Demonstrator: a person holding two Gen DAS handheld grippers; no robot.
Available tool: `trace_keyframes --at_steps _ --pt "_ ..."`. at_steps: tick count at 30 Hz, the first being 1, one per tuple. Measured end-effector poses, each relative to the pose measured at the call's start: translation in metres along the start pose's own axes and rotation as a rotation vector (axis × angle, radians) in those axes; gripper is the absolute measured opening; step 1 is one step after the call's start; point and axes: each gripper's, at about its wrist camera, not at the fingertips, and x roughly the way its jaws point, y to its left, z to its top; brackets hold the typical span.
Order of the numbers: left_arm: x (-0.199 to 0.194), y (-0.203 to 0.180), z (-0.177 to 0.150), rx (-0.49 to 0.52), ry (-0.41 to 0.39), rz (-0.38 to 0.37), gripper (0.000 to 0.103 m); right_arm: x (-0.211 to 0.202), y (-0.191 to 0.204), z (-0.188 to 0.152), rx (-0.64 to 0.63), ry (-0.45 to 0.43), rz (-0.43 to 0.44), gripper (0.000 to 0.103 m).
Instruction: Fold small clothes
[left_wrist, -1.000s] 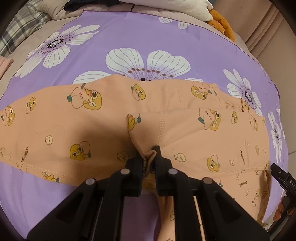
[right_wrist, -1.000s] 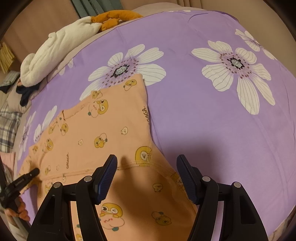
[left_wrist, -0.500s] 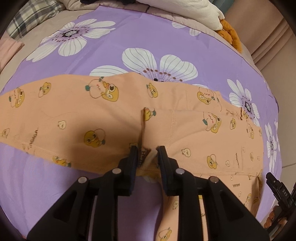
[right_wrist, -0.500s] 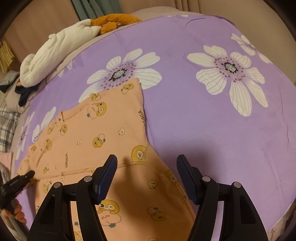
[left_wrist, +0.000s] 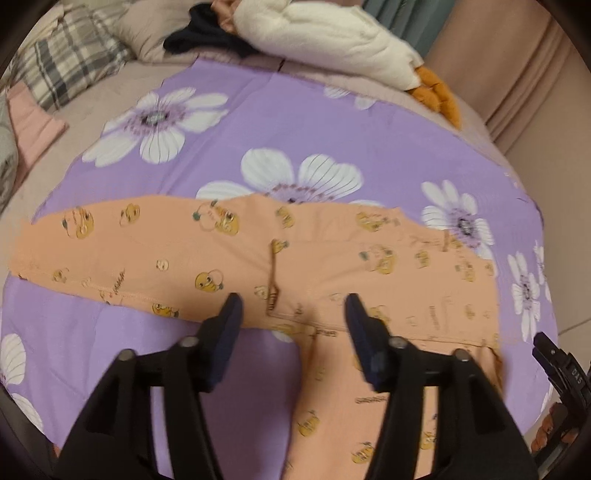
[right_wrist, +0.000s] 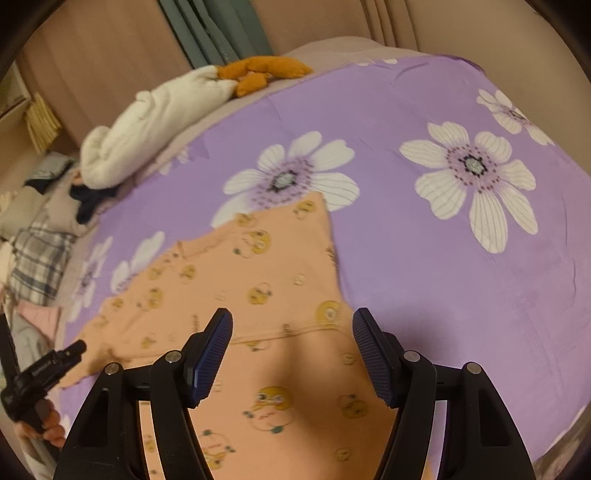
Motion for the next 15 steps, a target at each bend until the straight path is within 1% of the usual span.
trace_keyframes --at_steps 1,3,6,8,11,14,15 --pt "-0.009 -0.004 0.0 0.012 -0.022 -0.005 0.067 -0.004 0.003 0.0 -0.005 -0.009 0.005 0.072" --pt "-0.02 -0.01 -0.001 0.024 -0.044 -0.012 0.078 -0.012 0.007 0.0 -0.017 -0.035 0.015 0.084" --pt "-0.038 -0.017 -0.005 0.033 -0.081 -0.046 0.088 -0.025 0.015 -0.001 -0.032 -0.07 0.039 0.09" --pt "-0.046 -0.02 -0.009 0.037 -0.091 -0.069 0.091 -0.032 0.019 -0.002 -0.046 -0.083 0.046 0.095" --pt "-0.055 -0.024 -0.015 0.045 -0.102 -0.089 0.095 -0.039 0.026 -0.004 -0.074 -0.107 0.04 0.098" --pt "-0.059 -0.022 -0.021 0.031 -0.121 -0.076 0.101 -0.042 0.031 -0.006 -0.101 -0.118 0.029 0.099" --pt "-0.06 -0.021 -0.022 0.024 -0.124 -0.069 0.101 -0.043 0.032 -0.007 -0.105 -0.12 0.027 0.099"
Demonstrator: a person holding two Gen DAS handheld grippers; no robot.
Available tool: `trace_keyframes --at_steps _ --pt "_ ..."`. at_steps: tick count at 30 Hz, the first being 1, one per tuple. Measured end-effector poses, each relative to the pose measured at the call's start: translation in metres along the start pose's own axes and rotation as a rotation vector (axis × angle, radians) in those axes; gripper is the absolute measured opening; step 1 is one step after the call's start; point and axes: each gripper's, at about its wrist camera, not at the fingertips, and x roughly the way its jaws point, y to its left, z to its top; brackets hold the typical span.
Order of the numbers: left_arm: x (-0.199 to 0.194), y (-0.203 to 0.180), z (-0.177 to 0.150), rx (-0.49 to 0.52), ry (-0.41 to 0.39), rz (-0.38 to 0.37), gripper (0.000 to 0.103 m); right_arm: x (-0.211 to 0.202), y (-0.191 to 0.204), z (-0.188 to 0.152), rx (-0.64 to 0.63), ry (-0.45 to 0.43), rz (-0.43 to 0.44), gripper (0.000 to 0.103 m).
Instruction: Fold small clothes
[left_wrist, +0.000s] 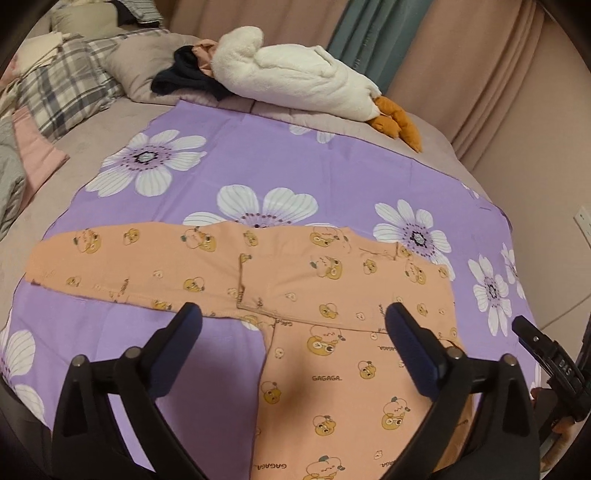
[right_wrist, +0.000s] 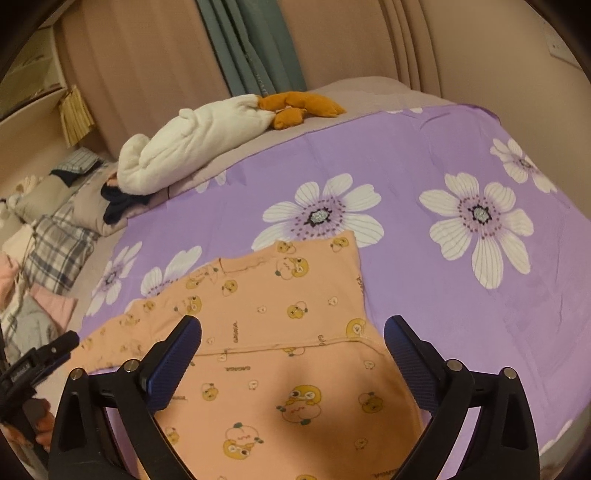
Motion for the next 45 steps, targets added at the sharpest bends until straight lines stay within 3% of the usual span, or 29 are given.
trace_keyframes --at_steps 8,20,33,39,45 --pt "0.005 0.006 -0.018 -0.04 0.037 -0.008 0.101 -0.001 0.013 -0.006 -0.031 -0.002 -0.014 0.099" --pt "-0.001 0.051 -0.015 -0.193 -0.006 0.039 0.101 0.002 0.025 -0.011 -0.066 0.014 -0.028 0.099" --pt "-0.002 0.18 0.004 -0.551 -0.138 0.319 0.095 0.004 0.032 -0.011 -0.081 0.028 -0.055 0.099" --pt "0.008 0.24 0.001 -0.705 -0.143 0.373 0.082 0.005 0.034 -0.011 -0.088 0.034 -0.061 0.099" --pt "0.016 0.272 -0.004 -0.777 -0.121 0.393 0.072 0.007 0.04 -0.01 -0.098 0.041 -0.062 0.099"
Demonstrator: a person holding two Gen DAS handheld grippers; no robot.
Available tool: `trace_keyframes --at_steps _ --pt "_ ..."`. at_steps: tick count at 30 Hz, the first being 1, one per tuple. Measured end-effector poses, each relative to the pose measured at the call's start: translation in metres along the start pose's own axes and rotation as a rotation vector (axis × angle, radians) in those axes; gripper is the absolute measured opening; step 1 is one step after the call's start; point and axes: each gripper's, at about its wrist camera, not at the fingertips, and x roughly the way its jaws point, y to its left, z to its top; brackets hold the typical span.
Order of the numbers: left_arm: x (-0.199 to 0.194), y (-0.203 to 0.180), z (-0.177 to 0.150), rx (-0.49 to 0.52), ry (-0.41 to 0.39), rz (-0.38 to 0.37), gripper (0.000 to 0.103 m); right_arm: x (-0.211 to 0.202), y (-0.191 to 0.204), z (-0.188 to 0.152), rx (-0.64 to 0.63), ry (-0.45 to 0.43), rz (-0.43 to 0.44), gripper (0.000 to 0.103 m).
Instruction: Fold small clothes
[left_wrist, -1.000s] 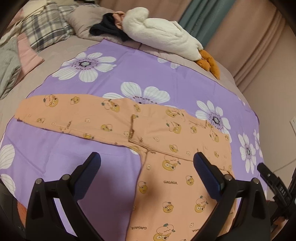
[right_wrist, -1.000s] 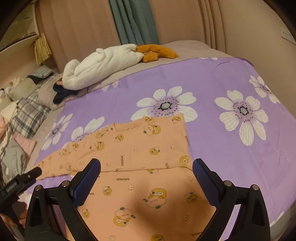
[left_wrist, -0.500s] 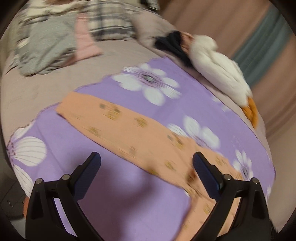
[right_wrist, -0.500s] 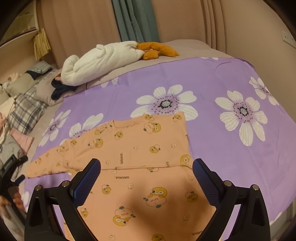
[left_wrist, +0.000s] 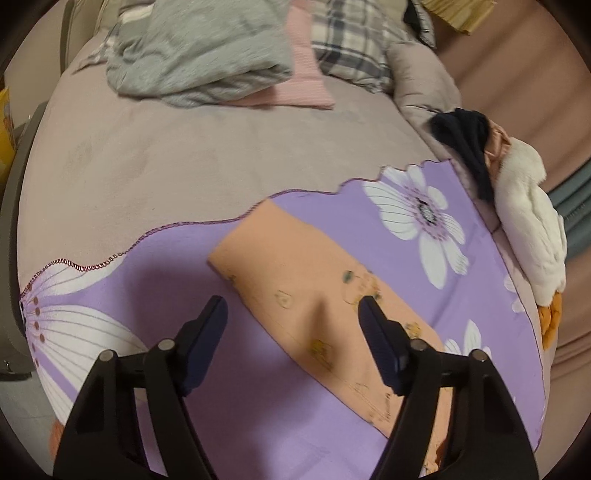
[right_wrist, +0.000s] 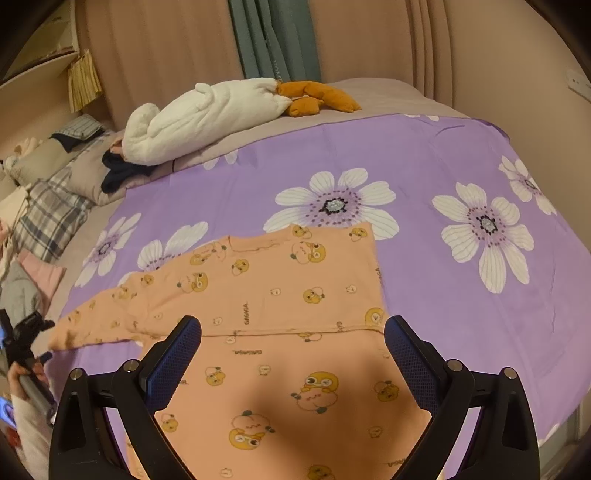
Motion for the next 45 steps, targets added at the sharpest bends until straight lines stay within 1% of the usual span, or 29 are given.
trace_keyframes --at_steps 1,3,4,5,6,7,10,11,12,13,14,17,20,22,25,30,32,35,38,40,45 --pt "0.003 0.004 0.002 -0.014 0.007 -0.002 0.072 0.001 0.001 0.0 -0.002 0.001 -0.003 0.099" --pt "0.01 0.01 0.005 -0.037 0.019 0.005 0.067 0.002 0.002 0.0 -0.001 0.006 -0.008 0.099" --pt "0.013 0.012 0.006 -0.038 0.02 0.007 0.066 0.003 0.003 0.0 -0.002 0.009 -0.012 0.099" --pt "0.014 0.011 0.006 -0.034 0.02 0.01 0.063 0.004 0.004 0.0 -0.006 0.011 -0.019 0.099" --pt "0.016 0.012 0.007 -0.027 0.017 0.015 0.057 0.004 0.006 0.0 -0.014 0.011 -0.026 0.099" --pt "0.017 0.012 0.008 -0.027 0.015 0.016 0.054 0.004 0.008 0.0 -0.023 0.01 -0.03 0.099" --pt "0.022 0.015 0.012 -0.048 0.01 0.001 0.038 0.003 0.012 0.001 -0.044 0.008 -0.023 0.099" --pt "0.024 0.016 0.013 -0.054 0.01 -0.003 0.026 0.003 0.013 0.001 -0.048 0.007 -0.024 0.099" --pt "0.027 0.016 0.015 -0.053 0.014 -0.004 0.009 0.003 0.014 0.002 -0.051 0.006 -0.028 0.099" --pt "0.029 0.015 0.015 -0.044 0.018 0.001 0.005 0.003 0.015 0.002 -0.052 0.005 -0.031 0.099" --pt "0.03 0.014 0.015 -0.037 0.018 0.006 0.007 0.003 0.015 0.002 -0.053 0.005 -0.034 0.099" --pt "0.024 0.009 0.013 -0.01 -0.01 0.014 0.006 0.005 0.015 0.001 -0.051 0.012 -0.037 0.099" --pt "0.013 0.001 0.011 0.005 -0.036 -0.012 0.005 0.005 0.014 0.0 -0.051 0.017 -0.039 0.099" --pt "0.004 -0.009 0.01 0.026 -0.051 -0.044 0.005 0.005 0.013 0.0 -0.049 0.015 -0.044 0.099" --pt "-0.012 -0.03 0.004 0.098 -0.079 -0.08 0.005 0.003 0.012 0.0 -0.042 0.006 -0.049 0.099" --pt "-0.034 -0.064 -0.014 0.208 -0.09 -0.17 0.005 0.003 0.01 0.0 -0.026 0.007 -0.034 0.099" --pt "-0.04 -0.078 -0.023 0.252 -0.086 -0.205 0.005 0.004 0.01 0.0 -0.026 0.009 -0.032 0.099" --pt "-0.047 -0.099 -0.038 0.311 -0.054 -0.266 0.005 0.003 0.011 -0.001 -0.03 0.004 -0.029 0.099" --pt "-0.053 -0.116 -0.054 0.38 -0.047 -0.29 0.005 0.001 0.01 -0.001 -0.028 -0.003 -0.027 0.099" --pt "-0.055 -0.128 -0.067 0.433 -0.029 -0.318 0.005 0.002 0.009 -0.002 -0.021 0.0 -0.025 0.099" --pt "-0.049 -0.147 -0.1 0.54 0.013 -0.33 0.005 0.003 0.005 -0.004 -0.003 0.009 -0.013 0.099"
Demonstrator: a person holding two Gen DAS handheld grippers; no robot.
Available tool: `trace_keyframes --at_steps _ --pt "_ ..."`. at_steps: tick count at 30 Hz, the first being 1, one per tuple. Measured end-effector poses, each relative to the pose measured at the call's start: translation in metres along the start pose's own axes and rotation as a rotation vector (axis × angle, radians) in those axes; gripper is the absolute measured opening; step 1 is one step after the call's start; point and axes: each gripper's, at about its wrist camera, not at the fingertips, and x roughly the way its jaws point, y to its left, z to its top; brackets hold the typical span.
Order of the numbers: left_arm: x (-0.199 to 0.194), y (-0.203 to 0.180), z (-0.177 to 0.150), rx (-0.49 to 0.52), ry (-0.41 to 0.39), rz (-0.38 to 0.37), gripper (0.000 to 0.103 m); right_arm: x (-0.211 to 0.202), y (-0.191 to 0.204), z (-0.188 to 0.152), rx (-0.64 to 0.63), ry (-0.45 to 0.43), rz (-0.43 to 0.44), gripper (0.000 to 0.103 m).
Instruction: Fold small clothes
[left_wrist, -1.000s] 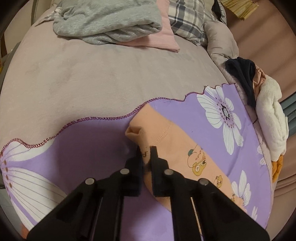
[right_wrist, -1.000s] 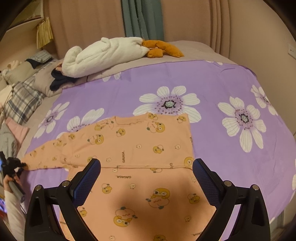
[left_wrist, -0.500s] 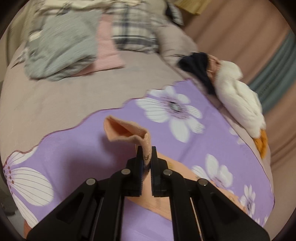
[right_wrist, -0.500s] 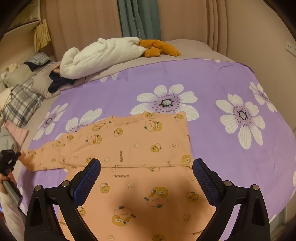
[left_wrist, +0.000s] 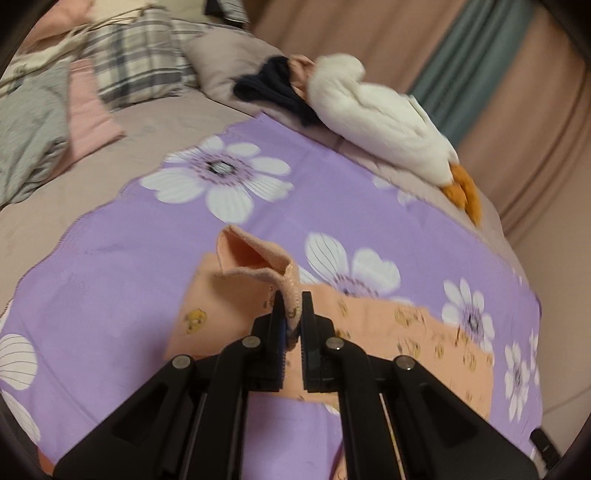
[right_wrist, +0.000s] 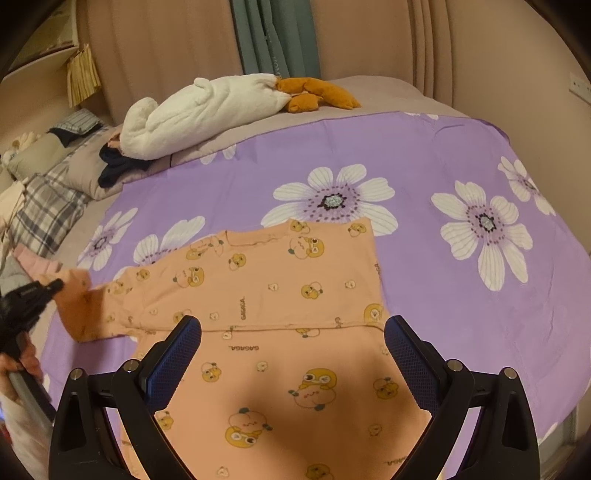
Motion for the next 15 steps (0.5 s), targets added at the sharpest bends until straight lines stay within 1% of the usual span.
trace_keyframes --at_steps 9,15 --pt "0.041 -0.023 -0.036 0.085 0.135 -0.017 0.006 0.002 -0.005 -0.005 0.016 0.013 -0.004 0.099" --pt "0.065 -0.025 -0.056 0.074 0.228 -0.029 0.006 0.003 -0.01 -0.008 0.027 0.024 -0.009 0.099"
